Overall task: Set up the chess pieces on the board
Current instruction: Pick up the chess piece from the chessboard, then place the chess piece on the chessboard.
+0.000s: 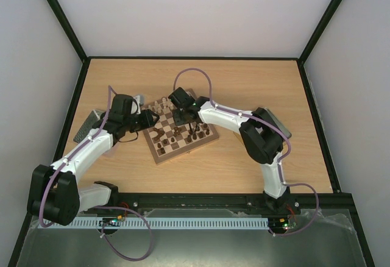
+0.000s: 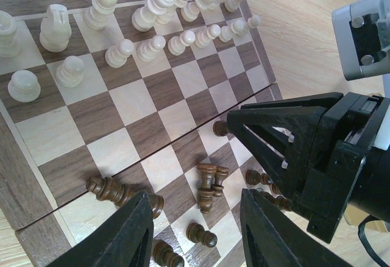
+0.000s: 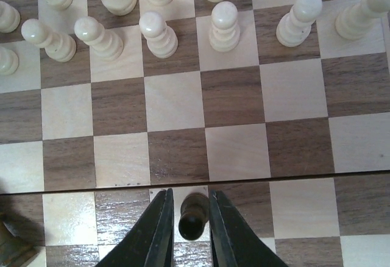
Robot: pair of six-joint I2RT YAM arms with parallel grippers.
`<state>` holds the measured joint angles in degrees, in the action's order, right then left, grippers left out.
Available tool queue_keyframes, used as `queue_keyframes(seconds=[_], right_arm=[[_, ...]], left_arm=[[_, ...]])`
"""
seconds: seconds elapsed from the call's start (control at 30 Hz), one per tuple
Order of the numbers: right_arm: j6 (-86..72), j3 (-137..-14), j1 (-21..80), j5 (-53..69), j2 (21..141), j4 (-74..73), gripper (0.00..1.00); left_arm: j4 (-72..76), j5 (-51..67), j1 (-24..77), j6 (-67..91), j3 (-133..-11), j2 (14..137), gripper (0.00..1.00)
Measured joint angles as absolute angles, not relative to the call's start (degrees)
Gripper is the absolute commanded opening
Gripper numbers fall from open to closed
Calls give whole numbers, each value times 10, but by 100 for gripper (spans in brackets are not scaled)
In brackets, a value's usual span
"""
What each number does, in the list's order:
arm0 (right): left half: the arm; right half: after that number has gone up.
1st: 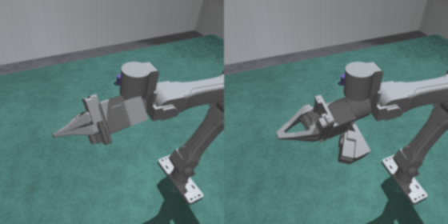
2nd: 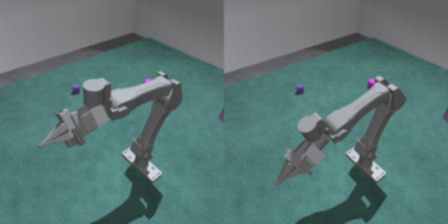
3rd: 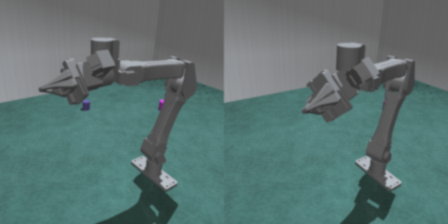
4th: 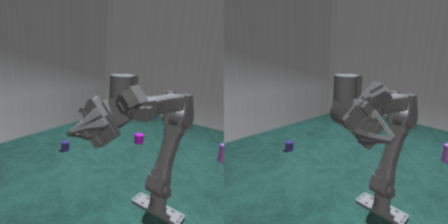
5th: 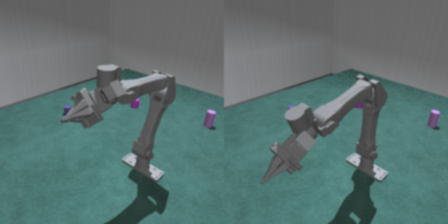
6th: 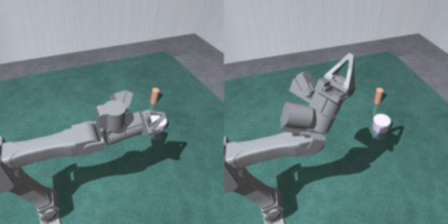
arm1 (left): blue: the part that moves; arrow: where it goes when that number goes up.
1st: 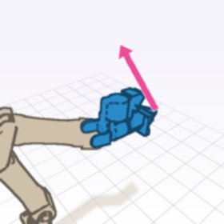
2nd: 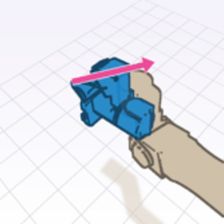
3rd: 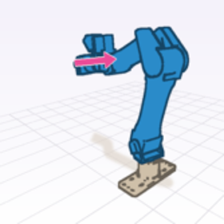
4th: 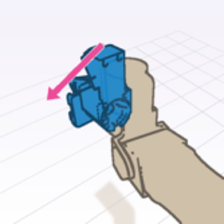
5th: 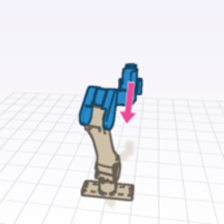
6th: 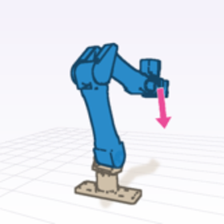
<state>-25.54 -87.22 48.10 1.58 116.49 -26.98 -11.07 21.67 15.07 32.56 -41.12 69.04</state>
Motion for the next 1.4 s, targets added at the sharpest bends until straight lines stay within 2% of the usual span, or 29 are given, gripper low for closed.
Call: queue_keyframes(seconds=[0.2, 0.4, 1.4], right_arm=[[-256, -877, 481, 11, 1174, -270, 18], [-256, -879, 481, 10, 1181, -274, 7], [-263, -833, 506, 36, 1123, -338, 11]], left_arm=[[-110, 217, 151, 326, -411, 690, 42], [-110, 219, 151, 326, -411, 691, 42], [-110, 221, 151, 325, -411, 691, 42]])
